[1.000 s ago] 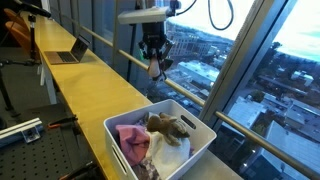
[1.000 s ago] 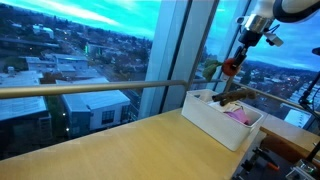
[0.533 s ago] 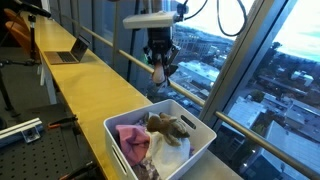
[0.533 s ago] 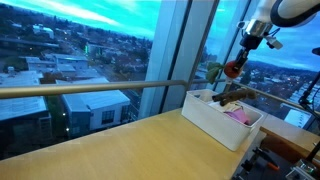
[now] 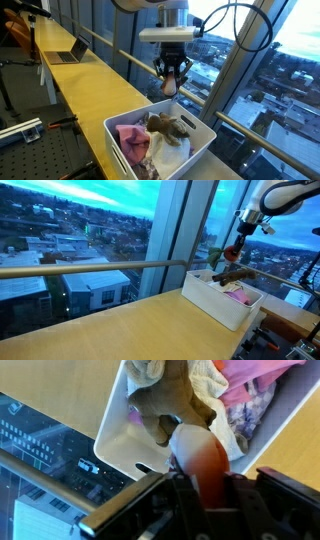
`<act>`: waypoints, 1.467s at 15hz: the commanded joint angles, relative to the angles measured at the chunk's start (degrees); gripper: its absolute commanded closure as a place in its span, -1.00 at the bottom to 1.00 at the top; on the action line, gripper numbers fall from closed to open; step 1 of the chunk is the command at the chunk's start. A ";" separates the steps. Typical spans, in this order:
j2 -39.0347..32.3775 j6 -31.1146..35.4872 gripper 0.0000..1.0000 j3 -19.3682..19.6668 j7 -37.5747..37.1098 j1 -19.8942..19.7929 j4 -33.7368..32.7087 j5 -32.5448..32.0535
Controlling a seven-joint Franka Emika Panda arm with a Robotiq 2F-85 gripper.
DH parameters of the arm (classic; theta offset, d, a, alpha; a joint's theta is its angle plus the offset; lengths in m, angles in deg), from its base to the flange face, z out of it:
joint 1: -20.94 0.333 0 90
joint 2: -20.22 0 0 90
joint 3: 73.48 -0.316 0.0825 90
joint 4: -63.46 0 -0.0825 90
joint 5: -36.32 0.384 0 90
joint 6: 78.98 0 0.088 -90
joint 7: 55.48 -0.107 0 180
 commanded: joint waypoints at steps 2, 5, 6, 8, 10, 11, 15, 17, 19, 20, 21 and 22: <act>-4.26 -1.86 0.14 -0.27 2.63 -0.71 -5.61 0.67; -5.20 -2.21 -0.27 -0.68 2.35 -0.44 -6.60 0.35; -5.15 -2.12 -0.43 -0.82 1.96 -0.27 -6.35 0.05; -4.52 -1.87 -0.72 -1.06 1.55 -0.04 -5.41 -0.19; -3.38 -1.66 -0.98 -1.23 1.10 0.22 -4.13 -0.43; -2.76 -1.58 -1.00 -1.35 0.94 0.32 -3.52 -0.48; 0.19 -0.69 -1.00 -1.98 -0.09 1.11 0.18 -0.60; 1.66 -0.05 -1.00 -2.57 -0.93 1.81 2.76 -0.59; 3.10 0.35 -1.00 -3.10 -2.11 2.71 5.35 -0.36; 3.92 0.86 -1.00 -3.49 -2.98 3.23 7.06 -0.25; 0.88 -0.14 -1.00 -2.88 -1.28 2.58 3.14 0.03; 1.54 -0.07 -1.00 -3.16 -2.00 3.06 4.40 0.03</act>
